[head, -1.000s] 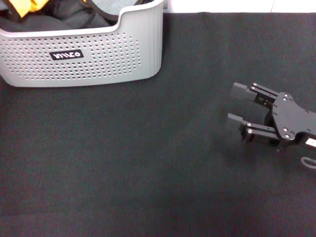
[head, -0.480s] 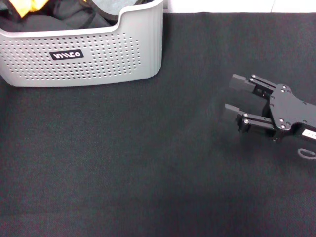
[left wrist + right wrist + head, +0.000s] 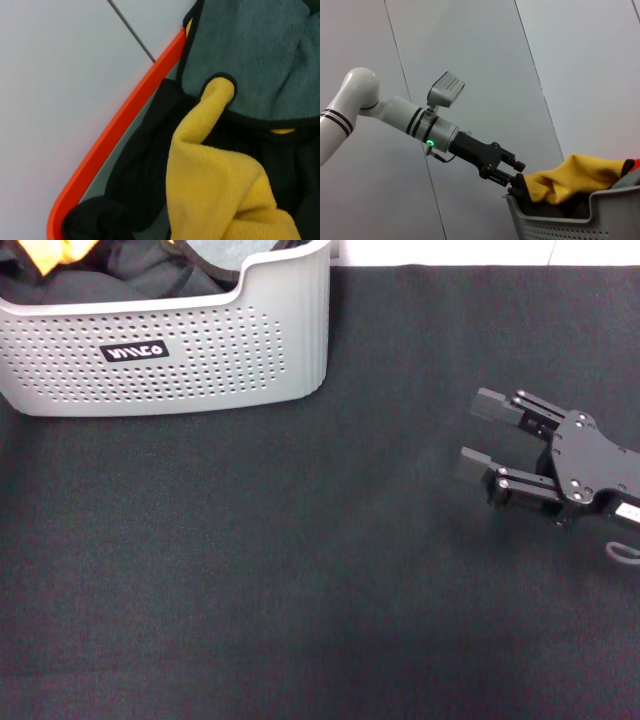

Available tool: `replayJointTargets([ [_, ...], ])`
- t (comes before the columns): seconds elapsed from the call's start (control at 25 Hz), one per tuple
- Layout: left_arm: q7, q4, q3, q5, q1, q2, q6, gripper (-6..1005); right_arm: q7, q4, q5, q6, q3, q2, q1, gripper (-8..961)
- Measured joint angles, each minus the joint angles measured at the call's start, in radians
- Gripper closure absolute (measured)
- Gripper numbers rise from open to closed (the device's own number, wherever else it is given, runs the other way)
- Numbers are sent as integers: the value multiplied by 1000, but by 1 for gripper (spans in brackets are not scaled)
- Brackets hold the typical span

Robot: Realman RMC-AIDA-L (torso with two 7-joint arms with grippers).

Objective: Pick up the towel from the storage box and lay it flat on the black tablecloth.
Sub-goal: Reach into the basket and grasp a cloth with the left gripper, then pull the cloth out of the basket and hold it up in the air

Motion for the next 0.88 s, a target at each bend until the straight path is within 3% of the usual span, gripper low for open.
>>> replayJointTargets([
  [0.32, -3, -10, 18, -2, -4, -24, -58, 425, -11, 2, 3, -2, 0, 7, -16, 130],
  [0.56, -2, -3, 21, -11, -6, -26, -59, 556, -15, 2, 7, -4, 0, 9, -28, 130],
  [0.88, 0, 18, 39, -13, 3, -34, -59, 835, -37, 2, 7, -2, 0, 16, -33, 130],
])
